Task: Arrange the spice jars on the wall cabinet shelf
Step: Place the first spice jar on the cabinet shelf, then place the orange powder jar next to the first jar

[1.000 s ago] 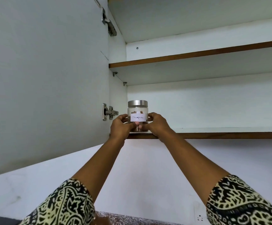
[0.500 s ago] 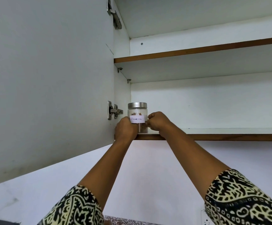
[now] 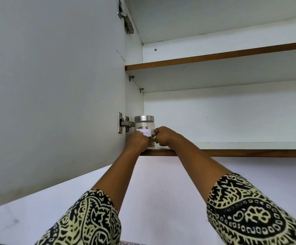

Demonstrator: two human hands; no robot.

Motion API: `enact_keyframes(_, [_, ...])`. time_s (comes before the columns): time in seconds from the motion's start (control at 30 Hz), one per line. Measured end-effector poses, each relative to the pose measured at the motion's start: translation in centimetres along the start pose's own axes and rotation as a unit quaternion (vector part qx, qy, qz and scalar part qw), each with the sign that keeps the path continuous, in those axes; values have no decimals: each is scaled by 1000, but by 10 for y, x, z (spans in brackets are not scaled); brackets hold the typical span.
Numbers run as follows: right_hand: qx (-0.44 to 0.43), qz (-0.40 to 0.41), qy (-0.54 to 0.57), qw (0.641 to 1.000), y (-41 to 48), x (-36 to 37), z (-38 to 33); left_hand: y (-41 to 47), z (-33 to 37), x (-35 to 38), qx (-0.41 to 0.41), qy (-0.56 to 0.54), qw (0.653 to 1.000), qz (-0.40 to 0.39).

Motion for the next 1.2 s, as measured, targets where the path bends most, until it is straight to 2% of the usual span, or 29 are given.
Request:
enact_keyframes(0.13, [-5,18,-18,1000,-16,-7,-4,-10,5,-1,38,16,999,-14])
enact_keyframes(0.23, [-47,61,-10,997,-37,-9,-6,-34,8,-5,78,4,997,3])
enact_keyframes(0.43, [-108,157,107,976,-121,4,6,-120,1,-5,151,-76,985,22])
enact_keyframes(0.6, [-98,162,167,967,-200,49,47,-198,-41,9,149,-73,986,16])
enact_keyframes(0.77, [-24,98,159,982,-262,111,104,-266,-103,36,133,0,989,-57])
enact_keyframes(0.9, [41,-13,118,992,-306,167,154,-310,-160,71,95,41,979,-178])
enact_keyframes(1.03, [119,-103,9,988,-337,220,215,-349,-214,121,72,159,930,-322])
enact_keyframes(1.2, [202,-223,-114,947,-366,282,275,-388,-273,178,24,258,852,-454])
Point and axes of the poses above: each hand's wrist, its own y-axis towards the middle knuckle, its own x-axis out of the palm, z = x × y, the point moved 5 cm from there along y, towards the middle knuckle, and after that the axes turned 1 degree about -z, right-handed, at the moved point
